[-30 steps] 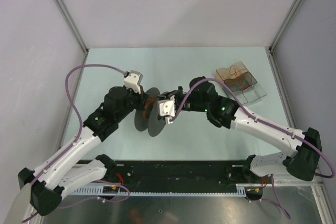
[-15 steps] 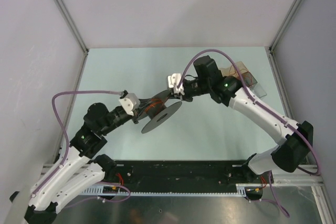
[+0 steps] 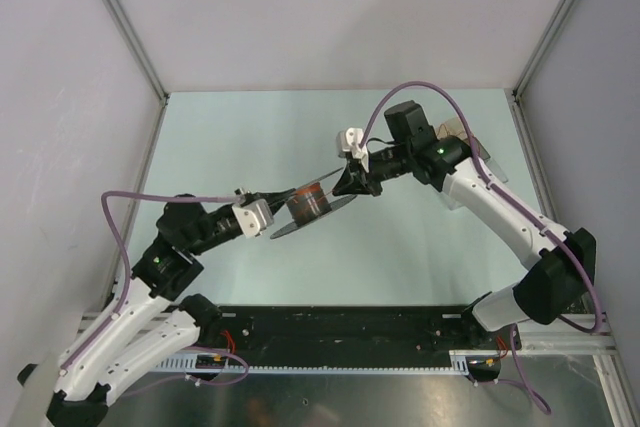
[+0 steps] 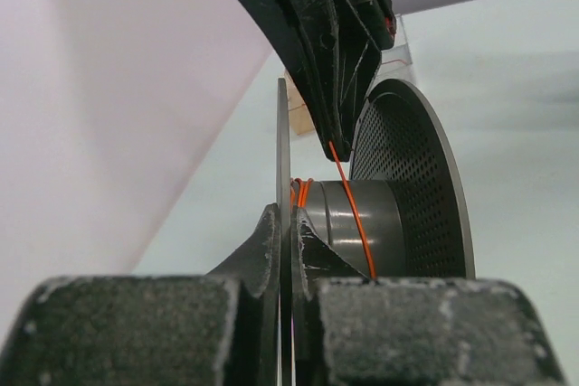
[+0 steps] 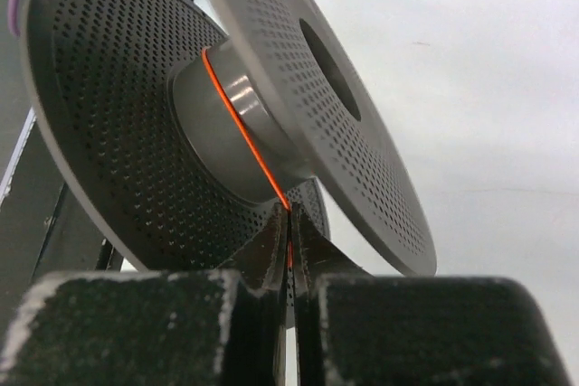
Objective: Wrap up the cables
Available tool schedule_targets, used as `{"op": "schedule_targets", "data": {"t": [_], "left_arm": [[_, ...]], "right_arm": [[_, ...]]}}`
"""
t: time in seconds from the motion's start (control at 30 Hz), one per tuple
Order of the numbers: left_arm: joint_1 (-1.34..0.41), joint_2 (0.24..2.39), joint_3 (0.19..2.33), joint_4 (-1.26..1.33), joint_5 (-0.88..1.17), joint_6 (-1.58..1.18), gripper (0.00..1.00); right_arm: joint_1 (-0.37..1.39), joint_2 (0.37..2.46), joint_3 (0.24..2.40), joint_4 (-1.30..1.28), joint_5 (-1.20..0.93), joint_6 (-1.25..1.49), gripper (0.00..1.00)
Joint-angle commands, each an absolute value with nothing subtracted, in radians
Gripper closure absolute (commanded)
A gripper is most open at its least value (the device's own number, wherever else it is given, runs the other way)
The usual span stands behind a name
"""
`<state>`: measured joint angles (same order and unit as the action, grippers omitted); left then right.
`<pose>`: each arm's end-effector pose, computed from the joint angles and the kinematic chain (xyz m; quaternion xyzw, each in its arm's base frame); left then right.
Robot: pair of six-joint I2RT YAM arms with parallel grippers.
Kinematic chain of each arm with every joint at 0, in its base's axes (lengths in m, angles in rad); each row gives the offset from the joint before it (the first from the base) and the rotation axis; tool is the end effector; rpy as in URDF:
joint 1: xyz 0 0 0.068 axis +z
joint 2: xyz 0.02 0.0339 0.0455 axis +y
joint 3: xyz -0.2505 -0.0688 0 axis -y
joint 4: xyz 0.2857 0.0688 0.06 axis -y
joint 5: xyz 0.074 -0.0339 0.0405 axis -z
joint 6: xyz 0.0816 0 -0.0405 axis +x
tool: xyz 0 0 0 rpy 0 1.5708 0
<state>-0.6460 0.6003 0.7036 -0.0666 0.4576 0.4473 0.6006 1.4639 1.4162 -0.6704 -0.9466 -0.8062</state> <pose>0.1687 -0.1723 0.3495 0.4909 0.4925 -0.2262 0.6821 0.2704 0.2655 0.3288 -0.6679 0.4961 0.3751 0.4087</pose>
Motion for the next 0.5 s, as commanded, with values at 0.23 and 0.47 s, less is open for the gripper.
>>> {"op": "schedule_targets", "data": {"t": [0.23,0.47], "left_arm": [[-0.653,0.701,0.685,0.218,0.465,0.946,1.0],[-0.65,0.814,0.624,0.388,0.515,1.153,1.0]], "right_arm": [[0.449,1.485,1.296,-0.135,-0.67,-0.252,1.0],[0.424,1.593,1.292,0.054,-0.538,0.007,1.0]]}}
